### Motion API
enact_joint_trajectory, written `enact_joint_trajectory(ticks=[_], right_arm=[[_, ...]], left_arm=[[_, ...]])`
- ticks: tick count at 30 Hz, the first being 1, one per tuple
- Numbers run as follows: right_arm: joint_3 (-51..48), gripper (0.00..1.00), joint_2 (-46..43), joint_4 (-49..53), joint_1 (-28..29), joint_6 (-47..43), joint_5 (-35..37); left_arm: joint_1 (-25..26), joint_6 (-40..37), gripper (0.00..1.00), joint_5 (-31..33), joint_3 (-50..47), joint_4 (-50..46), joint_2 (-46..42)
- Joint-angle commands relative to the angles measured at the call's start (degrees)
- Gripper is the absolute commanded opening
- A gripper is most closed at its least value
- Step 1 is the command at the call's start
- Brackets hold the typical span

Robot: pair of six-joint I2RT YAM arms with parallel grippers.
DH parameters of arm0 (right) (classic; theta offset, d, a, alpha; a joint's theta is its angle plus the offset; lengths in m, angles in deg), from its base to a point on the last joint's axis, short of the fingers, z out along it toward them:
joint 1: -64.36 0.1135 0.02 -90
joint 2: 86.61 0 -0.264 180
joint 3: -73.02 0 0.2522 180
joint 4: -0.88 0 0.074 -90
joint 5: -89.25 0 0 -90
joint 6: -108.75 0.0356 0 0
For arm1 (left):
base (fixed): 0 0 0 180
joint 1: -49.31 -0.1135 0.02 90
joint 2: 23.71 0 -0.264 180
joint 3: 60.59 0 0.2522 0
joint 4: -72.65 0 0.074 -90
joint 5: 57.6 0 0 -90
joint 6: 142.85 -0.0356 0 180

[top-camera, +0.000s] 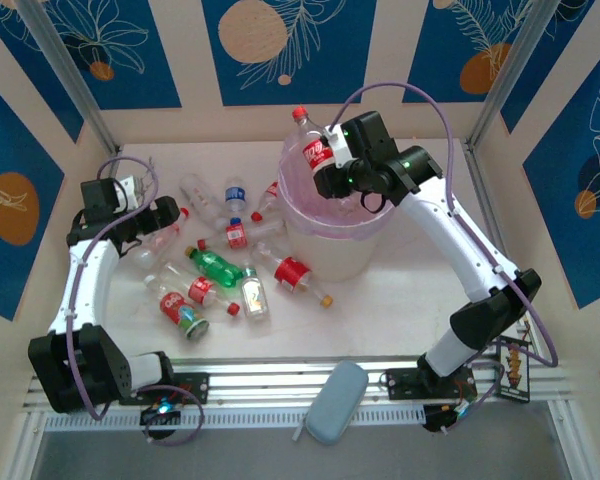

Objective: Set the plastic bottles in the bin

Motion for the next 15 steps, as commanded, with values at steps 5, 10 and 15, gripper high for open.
enact_joint_trajectory(ticks=[5,10,15], right_arm=[[-8.40,0.43,-4.90,-4.78,-2.72,-0.88,-3.15],[-10.64,0.43,-4.65,-4.90,-3.66,-1.93,-4.87],[-12.55,0.47,-4.48,-5.80,-4.62,-2.55,-7.20]], left_arm=[[0.99,-3.97,0.99,4.40,-0.19,-2.25,0.31],[1.52,-5.24,0.99,6.18,-0.23,-3.13,1.29],[1.81,-5.80,0.99,7.30,-0.23,-3.30,1.23]])
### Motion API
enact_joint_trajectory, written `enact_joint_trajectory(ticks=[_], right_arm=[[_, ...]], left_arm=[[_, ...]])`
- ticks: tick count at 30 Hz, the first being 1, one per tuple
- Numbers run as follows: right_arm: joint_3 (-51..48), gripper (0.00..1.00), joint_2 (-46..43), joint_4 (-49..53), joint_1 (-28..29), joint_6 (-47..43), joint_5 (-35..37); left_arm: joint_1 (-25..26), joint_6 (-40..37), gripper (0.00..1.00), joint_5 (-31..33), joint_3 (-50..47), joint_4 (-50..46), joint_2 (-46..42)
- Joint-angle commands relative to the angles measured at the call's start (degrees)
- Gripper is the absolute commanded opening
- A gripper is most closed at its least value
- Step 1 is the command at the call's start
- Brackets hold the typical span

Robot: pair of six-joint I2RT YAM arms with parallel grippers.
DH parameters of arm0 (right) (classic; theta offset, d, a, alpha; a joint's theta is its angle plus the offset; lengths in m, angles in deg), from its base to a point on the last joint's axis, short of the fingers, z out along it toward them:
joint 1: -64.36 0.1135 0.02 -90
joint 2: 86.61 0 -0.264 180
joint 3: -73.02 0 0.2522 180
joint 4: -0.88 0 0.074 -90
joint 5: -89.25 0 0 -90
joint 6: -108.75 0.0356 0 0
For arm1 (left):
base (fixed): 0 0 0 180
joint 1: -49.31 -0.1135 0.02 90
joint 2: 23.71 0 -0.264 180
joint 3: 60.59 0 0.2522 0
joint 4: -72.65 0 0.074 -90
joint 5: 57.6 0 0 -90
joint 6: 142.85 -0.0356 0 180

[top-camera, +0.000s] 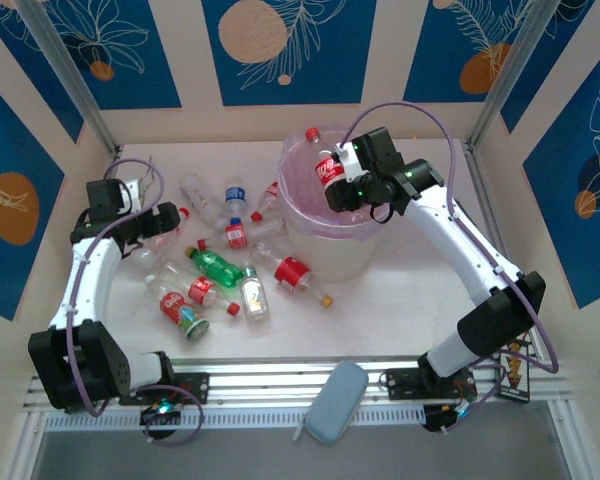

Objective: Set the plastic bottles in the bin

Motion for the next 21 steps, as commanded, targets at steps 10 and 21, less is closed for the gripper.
enact_joint_trajectory(ticks=[10,21], right_arm=[[-2.11,0.61,-0.69,-2.19,-1.33,-1.09,-4.74],[-3.46,0.66,-0.56,-4.05,-2.45,-0.03,-5.74]], left_arm=[[1.10,-2.49,1.00,3.05,-0.19,-1.77,1.09],[1.43,-2.96,1.00,3.43,-0.19,-2.00,1.25]])
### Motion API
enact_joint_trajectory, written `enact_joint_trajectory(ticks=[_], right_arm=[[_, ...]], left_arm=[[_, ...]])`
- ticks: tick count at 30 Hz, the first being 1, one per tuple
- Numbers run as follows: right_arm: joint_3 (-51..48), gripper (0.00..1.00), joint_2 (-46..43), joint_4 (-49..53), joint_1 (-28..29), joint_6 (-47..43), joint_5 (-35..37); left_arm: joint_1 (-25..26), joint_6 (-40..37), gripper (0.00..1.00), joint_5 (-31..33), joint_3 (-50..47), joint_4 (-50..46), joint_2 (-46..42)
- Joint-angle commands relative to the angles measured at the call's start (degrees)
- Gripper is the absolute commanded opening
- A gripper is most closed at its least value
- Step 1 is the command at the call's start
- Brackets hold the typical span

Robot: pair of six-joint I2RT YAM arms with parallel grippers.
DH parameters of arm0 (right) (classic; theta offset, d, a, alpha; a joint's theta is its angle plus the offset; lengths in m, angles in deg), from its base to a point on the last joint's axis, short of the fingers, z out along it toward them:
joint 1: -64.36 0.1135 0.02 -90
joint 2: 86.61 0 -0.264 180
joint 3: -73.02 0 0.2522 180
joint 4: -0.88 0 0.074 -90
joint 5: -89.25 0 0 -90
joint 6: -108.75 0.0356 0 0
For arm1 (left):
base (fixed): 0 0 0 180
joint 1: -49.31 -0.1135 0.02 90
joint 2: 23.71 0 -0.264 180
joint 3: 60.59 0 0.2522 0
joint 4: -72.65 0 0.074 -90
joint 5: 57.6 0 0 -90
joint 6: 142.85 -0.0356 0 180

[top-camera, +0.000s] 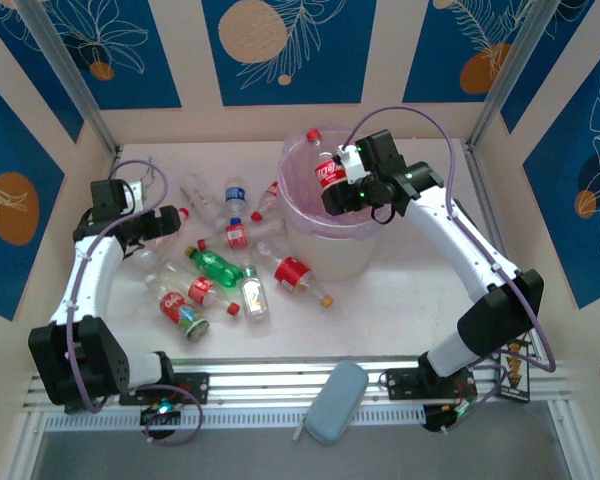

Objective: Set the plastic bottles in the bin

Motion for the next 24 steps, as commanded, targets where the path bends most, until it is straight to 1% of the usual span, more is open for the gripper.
enact_joint_trajectory(ticks=[1,6,13,18,24], right_arm=[[-0.67,0.67,-0.37,-0.99,-0.40,0.62,-1.93],[-0.83,0.70,0.31,-1.77,-0.47,0.86,-2.43],[1.15,0.70,0.65,-1.29,-0.46,0.78,-2.81],[4.49,0.71,0.09,-0.18,-0.13,0.61,-2.75],[8.07,0.74,-3.42,0.80,0.59,0.77,-3.02]], left_arm=[[0.71,-1.38,1.00,0.95,-0.07,-1.40,0.19],[0.76,-1.58,1.00,1.33,-0.12,-1.60,0.41],[0.85,-2.45,1.00,2.63,0.31,-2.48,1.42],[0.79,-3.64,1.00,6.69,0.57,-3.71,3.03],[0.75,-5.51,1.00,12.88,2.10,-6.39,5.27]])
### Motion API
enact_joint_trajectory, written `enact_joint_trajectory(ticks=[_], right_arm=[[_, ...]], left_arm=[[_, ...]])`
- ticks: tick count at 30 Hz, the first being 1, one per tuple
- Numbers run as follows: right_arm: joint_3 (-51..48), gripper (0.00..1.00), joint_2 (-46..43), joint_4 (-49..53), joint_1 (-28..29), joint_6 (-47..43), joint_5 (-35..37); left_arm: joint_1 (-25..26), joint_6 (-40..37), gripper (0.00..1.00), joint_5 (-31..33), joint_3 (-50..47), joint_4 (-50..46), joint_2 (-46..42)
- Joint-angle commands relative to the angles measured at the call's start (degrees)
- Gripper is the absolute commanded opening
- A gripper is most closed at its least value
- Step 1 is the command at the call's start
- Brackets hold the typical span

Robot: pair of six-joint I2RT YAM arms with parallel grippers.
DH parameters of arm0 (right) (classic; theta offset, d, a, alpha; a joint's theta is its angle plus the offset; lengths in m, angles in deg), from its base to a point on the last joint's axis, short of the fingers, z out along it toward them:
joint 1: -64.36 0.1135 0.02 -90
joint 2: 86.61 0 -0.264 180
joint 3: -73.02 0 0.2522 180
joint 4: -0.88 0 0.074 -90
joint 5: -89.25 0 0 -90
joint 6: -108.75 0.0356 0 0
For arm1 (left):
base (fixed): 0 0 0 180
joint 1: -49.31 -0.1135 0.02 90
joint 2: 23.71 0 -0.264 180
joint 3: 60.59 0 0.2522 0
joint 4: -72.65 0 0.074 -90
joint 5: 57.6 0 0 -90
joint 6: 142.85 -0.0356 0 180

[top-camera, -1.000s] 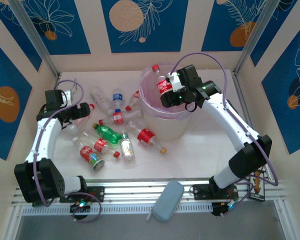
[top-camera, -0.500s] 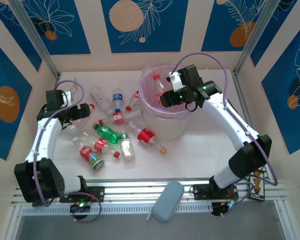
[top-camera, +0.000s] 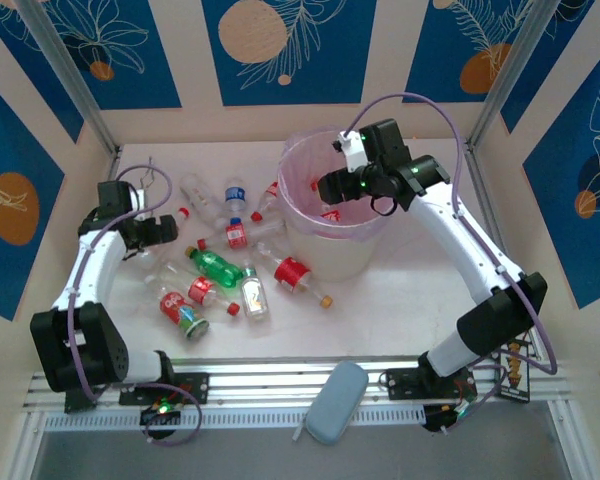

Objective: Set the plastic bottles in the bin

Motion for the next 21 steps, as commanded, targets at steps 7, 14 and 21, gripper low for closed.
enact_joint_trajectory(ticks=[7,14,21], right_arm=[[0.83,0.84,-9.58,0.01,0.62,2.91,-4.58],[-4.20,0.88,-13.66,-3.70,0.16,3.27,-7.18],[-8.51,0.88,-16.23,-6.02,-1.64,3.98,-9.61]], left_arm=[[-0.28,-4.07,1.00,3.20,5.11,-6.06,7.70],[-0.24,-8.22,1.00,3.22,9.78,-7.46,15.35],[-0.26,-10.14,1.00,3.42,15.94,-8.38,21.97]])
